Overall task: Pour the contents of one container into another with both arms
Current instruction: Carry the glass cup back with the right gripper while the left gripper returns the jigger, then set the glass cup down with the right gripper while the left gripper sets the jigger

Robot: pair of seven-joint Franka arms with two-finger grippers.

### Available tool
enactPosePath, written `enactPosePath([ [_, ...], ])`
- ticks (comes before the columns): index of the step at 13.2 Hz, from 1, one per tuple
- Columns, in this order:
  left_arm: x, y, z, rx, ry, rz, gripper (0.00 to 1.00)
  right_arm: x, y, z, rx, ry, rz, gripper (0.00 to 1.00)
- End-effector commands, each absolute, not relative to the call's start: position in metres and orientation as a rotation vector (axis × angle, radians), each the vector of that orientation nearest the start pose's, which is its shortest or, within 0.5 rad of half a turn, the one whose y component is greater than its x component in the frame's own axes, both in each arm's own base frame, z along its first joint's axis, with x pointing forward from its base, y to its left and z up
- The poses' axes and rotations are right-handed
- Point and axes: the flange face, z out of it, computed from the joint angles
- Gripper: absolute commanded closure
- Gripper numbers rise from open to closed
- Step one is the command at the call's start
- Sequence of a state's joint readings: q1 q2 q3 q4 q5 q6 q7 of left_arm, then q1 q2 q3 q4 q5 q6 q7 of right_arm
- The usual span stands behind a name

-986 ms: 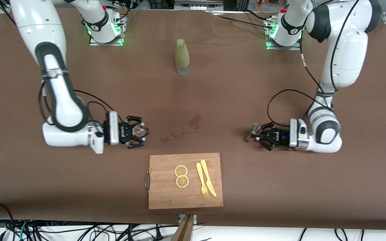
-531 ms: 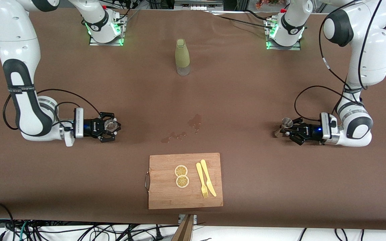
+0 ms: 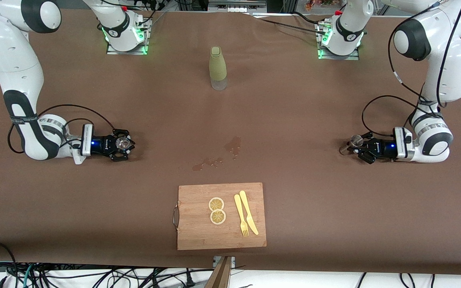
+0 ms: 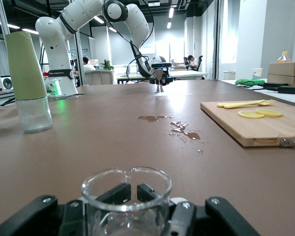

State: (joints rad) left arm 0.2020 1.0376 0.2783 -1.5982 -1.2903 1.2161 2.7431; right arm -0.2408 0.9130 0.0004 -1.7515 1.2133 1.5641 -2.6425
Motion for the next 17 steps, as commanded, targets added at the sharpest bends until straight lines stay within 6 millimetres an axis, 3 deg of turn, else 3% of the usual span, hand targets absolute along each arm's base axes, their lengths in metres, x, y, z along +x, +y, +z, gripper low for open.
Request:
enactPosePath([
  [1, 0.537, 0.140, 0.055, 1.107, -1.366, 1.182, 1.00, 0.558, -0.035, 0.046, -1.264, -1.303, -1.082, 0.97],
  [2, 0.535, 0.145, 0.055, 1.110, -1.369, 1.185, 1.00, 0.559, -0.035, 0.047, -1.264, -1.307, -1.080, 0.94],
  [3, 0.533, 0.148, 0.055, 1.105, -1.367, 1.192, 1.00, 0.558, -0.035, 0.047, -1.264, -1.307, -1.082, 0.82],
  [4, 0.529, 0.154, 0.055, 1.113, -1.366, 1.191, 1.00, 0.558, -0.036, 0.046, -1.264, -1.308, -1.081, 0.62],
  [5, 0.526, 0.158, 0.055, 1.118, -1.359, 1.189, 1.00, 0.558, -0.035, 0.046, -1.262, -1.307, -1.081, 0.01],
  [8, 0.519, 0.160, 0.050, 1.098, -1.381, 1.174, 1.00, 0.554, -0.048, 0.046, -1.272, -1.322, -1.060, 0.00],
  [14, 0.517, 0.161, 0.035, 1.123, -1.390, 1.156, 0.97, 0.542, -0.093, 0.052, -1.300, -1.353, -0.995, 0.00],
  [15, 0.518, 0.162, 0.034, 1.134, -1.401, 1.152, 0.85, 0.540, -0.102, 0.054, -1.307, -1.358, -0.975, 0.00],
  [16, 0.519, 0.163, 0.034, 1.142, -1.402, 1.149, 0.01, 0.538, -0.117, 0.061, -1.321, -1.370, -0.962, 0.00],
  [17, 0.523, 0.164, 0.037, 1.154, -1.398, 1.139, 0.00, 0.536, -0.132, 0.070, -1.352, -1.363, -0.920, 0.00],
])
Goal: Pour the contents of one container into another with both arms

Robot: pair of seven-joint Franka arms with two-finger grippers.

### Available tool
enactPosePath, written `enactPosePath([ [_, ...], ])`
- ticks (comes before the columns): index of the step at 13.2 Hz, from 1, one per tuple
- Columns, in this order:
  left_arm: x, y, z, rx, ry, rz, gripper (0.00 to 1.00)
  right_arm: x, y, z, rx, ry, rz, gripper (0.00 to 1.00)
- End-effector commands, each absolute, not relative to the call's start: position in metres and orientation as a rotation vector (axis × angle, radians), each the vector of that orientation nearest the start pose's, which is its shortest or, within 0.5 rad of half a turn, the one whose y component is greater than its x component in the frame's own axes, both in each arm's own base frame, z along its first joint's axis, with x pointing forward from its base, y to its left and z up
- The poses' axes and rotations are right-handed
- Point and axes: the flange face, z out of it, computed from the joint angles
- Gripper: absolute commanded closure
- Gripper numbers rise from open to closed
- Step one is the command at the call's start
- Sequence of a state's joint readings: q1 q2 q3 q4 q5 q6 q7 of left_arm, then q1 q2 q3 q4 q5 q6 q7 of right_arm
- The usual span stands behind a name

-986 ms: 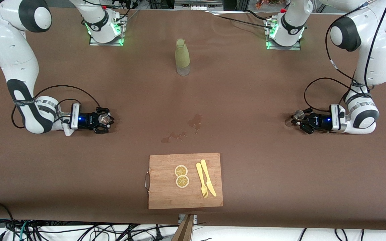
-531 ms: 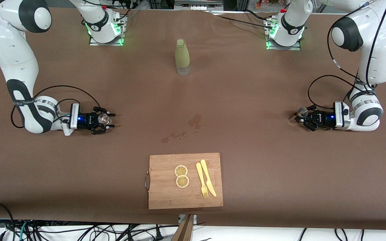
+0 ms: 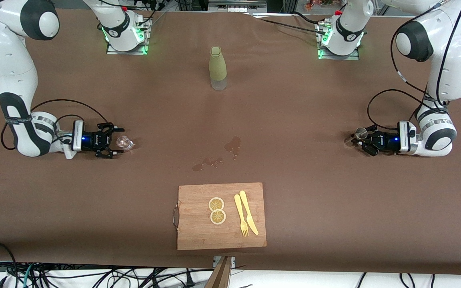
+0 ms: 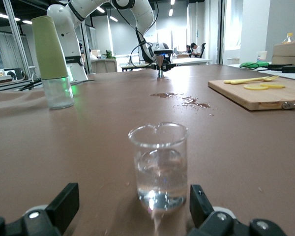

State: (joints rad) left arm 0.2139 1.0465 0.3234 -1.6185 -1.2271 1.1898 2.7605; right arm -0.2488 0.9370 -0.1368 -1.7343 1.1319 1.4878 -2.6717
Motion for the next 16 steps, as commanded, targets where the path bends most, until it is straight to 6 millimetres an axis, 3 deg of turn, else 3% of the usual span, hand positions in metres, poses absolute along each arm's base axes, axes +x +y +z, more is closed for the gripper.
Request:
enactPosePath([
  [1, 0.529, 0.166, 0.042, 1.172, -1.391, 1.117, 0.00, 0.536, -0.147, 0.084, -1.379, -1.366, -0.861, 0.00],
  [2, 0.539, 0.169, 0.050, 1.201, -1.394, 1.093, 0.00, 0.536, -0.163, 0.097, -1.411, -1.361, -0.810, 0.00],
  [5, 0.564, 0.202, 0.084, 1.345, -1.397, 0.942, 0.00, 0.544, -0.201, 0.144, -1.510, -1.333, -0.625, 0.00],
  [9, 0.578, 0.237, 0.148, 1.691, -1.226, 0.470, 0.00, 0.559, -0.217, 0.226, -1.648, -1.249, -0.391, 0.00],
  [13, 0.600, 0.236, 0.224, 1.972, -1.000, 0.114, 0.00, 0.572, -0.216, 0.307, -1.854, -1.140, -0.163, 0.00],
  [16, 0.616, 0.209, 0.291, 2.168, -0.817, -0.093, 0.00, 0.581, -0.193, 0.359, -2.002, -0.993, -0.041, 0.00],
])
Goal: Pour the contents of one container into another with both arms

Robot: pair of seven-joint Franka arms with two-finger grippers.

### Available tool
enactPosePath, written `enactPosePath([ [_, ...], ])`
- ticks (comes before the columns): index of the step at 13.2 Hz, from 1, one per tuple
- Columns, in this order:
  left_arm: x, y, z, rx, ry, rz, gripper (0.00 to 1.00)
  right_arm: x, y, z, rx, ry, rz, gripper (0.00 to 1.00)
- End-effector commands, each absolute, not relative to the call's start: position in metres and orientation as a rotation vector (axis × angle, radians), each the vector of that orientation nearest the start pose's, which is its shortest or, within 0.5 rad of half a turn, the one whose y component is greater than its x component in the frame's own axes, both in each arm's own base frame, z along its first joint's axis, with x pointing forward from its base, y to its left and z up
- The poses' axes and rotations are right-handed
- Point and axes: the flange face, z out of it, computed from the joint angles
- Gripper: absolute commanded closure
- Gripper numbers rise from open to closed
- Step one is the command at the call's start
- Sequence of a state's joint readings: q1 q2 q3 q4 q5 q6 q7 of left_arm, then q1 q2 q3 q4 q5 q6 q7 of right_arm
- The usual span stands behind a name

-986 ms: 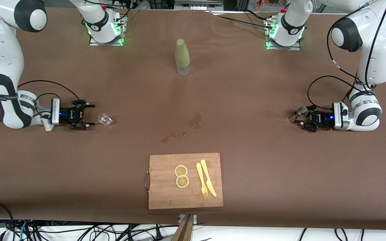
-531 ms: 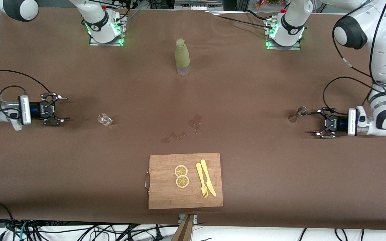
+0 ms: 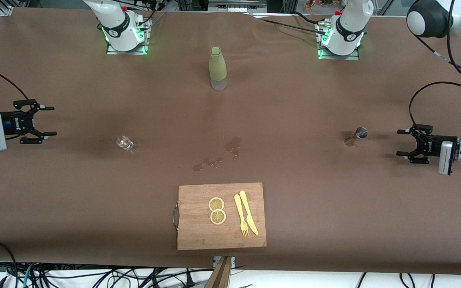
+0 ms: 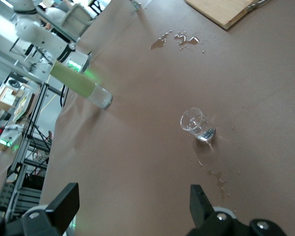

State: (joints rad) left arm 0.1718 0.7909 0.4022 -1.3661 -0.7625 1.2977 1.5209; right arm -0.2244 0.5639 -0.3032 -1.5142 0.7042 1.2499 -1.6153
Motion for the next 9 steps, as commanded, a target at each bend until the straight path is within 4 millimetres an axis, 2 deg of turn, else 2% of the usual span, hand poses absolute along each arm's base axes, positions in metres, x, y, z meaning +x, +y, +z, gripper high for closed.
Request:
enactPosePath([
  [1, 0.621, 0.197, 0.311, 2.223, -0.727, -0.136, 0.00, 0.585, -0.174, 0.383, -2.055, -0.966, 0.004, 0.00],
  [2, 0.625, 0.186, 0.333, 2.276, -0.625, -0.171, 0.00, 0.588, -0.156, 0.405, -2.124, -0.952, 0.083, 0.00],
  [3, 0.628, 0.171, 0.350, 2.322, -0.552, -0.221, 0.00, 0.591, -0.149, 0.423, -2.184, -0.953, 0.127, 0.00],
  [5, 0.636, 0.135, 0.379, 2.427, -0.499, -0.288, 0.00, 0.594, -0.148, 0.439, -2.257, -0.906, 0.167, 0.00],
  [6, 0.638, 0.118, 0.393, 2.484, -0.457, -0.341, 0.00, 0.592, -0.147, 0.448, -2.294, -0.888, 0.192, 0.00],
  [7, 0.639, 0.091, 0.408, 2.540, -0.426, -0.395, 0.00, 0.586, -0.136, 0.468, -2.373, -0.821, 0.245, 0.00],
  [8, 0.639, 0.074, 0.425, 2.596, -0.401, -0.422, 0.00, 0.578, -0.129, 0.480, -2.458, -0.697, 0.328, 0.00],
  [9, 0.640, 0.058, 0.440, 2.647, -0.445, -0.432, 0.00, 0.574, -0.109, 0.495, -2.516, -0.672, 0.368, 0.00],
])
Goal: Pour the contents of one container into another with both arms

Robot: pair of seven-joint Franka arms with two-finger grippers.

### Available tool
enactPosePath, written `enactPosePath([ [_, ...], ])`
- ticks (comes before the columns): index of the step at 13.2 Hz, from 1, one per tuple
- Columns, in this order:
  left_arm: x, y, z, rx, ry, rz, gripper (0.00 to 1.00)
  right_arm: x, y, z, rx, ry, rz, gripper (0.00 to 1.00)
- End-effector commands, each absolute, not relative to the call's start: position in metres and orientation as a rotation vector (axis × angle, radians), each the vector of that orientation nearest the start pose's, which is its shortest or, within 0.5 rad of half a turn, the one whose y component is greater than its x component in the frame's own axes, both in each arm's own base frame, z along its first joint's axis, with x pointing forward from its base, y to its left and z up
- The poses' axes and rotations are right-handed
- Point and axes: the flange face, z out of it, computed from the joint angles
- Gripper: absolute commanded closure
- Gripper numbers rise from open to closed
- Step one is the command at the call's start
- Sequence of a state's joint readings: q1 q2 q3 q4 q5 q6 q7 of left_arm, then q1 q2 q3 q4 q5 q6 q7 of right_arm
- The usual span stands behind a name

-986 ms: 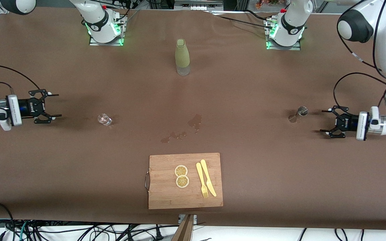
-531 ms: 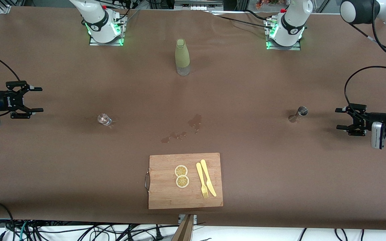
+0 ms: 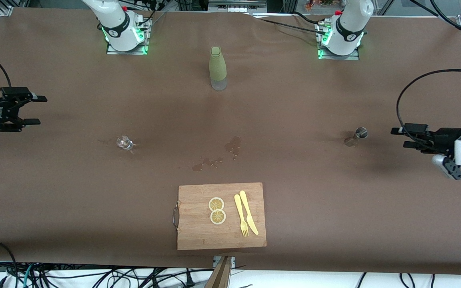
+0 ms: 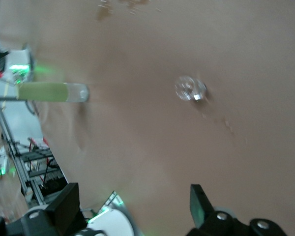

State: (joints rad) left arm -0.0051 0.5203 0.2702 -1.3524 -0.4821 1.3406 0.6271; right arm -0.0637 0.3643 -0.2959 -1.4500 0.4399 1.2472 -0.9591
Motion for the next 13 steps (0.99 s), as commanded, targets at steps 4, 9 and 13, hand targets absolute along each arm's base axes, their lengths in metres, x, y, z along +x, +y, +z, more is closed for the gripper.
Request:
enactPosePath([
  [4, 0.639, 0.029, 0.507, 2.873, -0.660, -0.340, 0.00, 0.544, -0.083, 0.521, -2.752, -0.547, 0.402, 0.00],
  [9, 0.627, 0.030, 0.583, 2.973, -0.503, -0.133, 0.00, 0.521, -0.042, 0.532, -3.110, -0.178, 0.385, 0.00],
  [13, 0.609, 0.010, 0.609, 3.026, -0.110, -0.168, 0.00, 0.530, -0.040, 0.555, -3.153, 0.143, 0.152, 0.00],
])
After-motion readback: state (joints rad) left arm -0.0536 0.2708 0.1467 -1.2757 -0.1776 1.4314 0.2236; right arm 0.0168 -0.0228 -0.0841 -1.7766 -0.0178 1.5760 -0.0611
